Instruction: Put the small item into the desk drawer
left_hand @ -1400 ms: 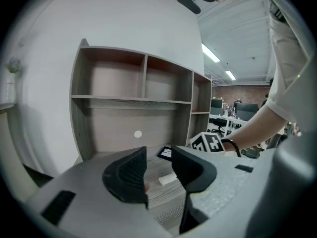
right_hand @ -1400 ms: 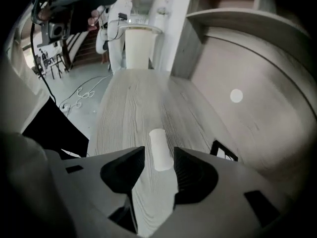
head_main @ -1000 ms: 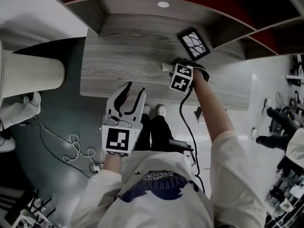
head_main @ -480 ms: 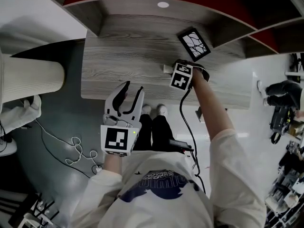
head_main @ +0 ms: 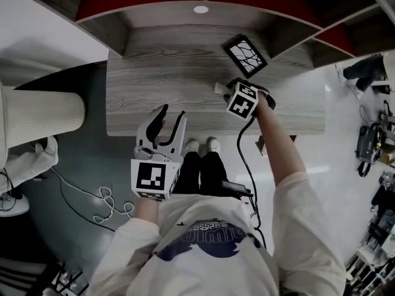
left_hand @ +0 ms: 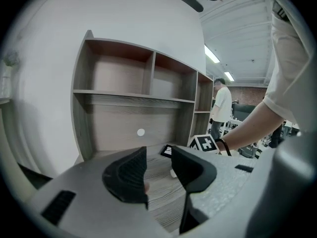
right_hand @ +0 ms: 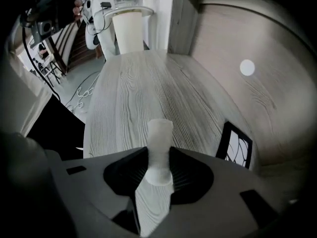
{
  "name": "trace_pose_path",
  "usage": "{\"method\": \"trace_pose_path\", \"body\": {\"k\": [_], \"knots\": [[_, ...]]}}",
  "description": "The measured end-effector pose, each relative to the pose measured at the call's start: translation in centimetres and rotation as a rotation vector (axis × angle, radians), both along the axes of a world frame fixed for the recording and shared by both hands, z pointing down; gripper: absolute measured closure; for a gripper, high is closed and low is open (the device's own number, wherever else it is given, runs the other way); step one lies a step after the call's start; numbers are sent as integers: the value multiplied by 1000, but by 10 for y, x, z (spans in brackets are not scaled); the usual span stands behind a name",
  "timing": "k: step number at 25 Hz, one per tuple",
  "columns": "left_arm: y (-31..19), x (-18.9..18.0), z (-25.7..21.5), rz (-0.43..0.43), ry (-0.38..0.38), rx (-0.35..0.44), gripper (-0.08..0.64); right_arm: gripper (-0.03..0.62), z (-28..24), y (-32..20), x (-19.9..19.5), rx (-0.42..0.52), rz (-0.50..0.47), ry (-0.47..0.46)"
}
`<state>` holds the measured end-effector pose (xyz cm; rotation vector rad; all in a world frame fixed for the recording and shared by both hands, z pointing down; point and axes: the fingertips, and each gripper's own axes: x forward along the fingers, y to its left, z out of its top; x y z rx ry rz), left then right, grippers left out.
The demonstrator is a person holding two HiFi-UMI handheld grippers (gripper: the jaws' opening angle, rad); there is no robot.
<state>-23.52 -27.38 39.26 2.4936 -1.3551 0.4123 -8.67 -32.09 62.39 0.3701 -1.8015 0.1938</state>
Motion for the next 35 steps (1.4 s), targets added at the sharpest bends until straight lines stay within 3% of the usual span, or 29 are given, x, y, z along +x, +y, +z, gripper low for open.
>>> {"method": "trace_pose_path", "body": {"k": [13,19,24,35], "knots": [[1,56,-7,165,30,29,420,463,-39,55,88,89,215,-15],[19,94,-13,184,21,46,420,463,-46,86,131,91,256,-26],[46,123,-14,125,7,48,420,463,-47,114,162,107,232,-56],[143,191,-16,-80,-26,55,420,463,-54,190,234,119,47,-91]]}}
